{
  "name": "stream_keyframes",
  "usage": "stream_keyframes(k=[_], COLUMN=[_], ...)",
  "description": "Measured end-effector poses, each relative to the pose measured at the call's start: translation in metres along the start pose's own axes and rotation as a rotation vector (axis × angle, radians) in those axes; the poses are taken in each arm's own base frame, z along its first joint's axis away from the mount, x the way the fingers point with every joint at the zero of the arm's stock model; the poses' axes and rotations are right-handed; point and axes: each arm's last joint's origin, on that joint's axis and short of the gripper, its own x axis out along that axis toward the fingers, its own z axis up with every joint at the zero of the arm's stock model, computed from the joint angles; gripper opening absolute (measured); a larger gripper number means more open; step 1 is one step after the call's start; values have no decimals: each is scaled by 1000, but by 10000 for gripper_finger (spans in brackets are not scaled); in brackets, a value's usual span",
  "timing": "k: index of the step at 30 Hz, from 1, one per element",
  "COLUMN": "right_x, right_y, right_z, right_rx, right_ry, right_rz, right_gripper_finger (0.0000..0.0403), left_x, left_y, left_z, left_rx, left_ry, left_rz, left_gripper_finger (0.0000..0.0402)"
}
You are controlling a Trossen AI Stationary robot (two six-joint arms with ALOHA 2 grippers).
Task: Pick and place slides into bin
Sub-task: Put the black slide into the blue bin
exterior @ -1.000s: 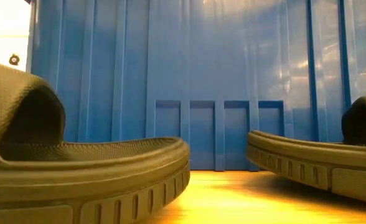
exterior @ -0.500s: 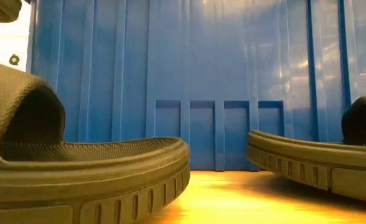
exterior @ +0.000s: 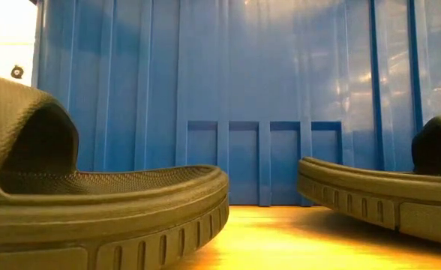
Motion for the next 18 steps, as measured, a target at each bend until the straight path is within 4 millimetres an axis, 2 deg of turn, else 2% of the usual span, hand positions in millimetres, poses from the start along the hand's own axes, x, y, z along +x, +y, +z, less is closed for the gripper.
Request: stream_keyframes(k=[5, 11, 18], right_x=[0, 0, 0], right_y=[-1, -1, -1], right_z=[1, 1, 1], right_rx=[-1, -3, -3], right_ry=[-17, -17, -19], right_rz=[-21, -21, -23], right_gripper_finger=[224, 224, 224], left_x=[1, -1, -3], left_y=[-6, -13, -18], left_z=[2, 9, 17], left_rx=[19, 112, 203], left_ry=[-63, -223, -433], left_rz=[-47, -88, -58], left_gripper_finger=[0, 0, 0])
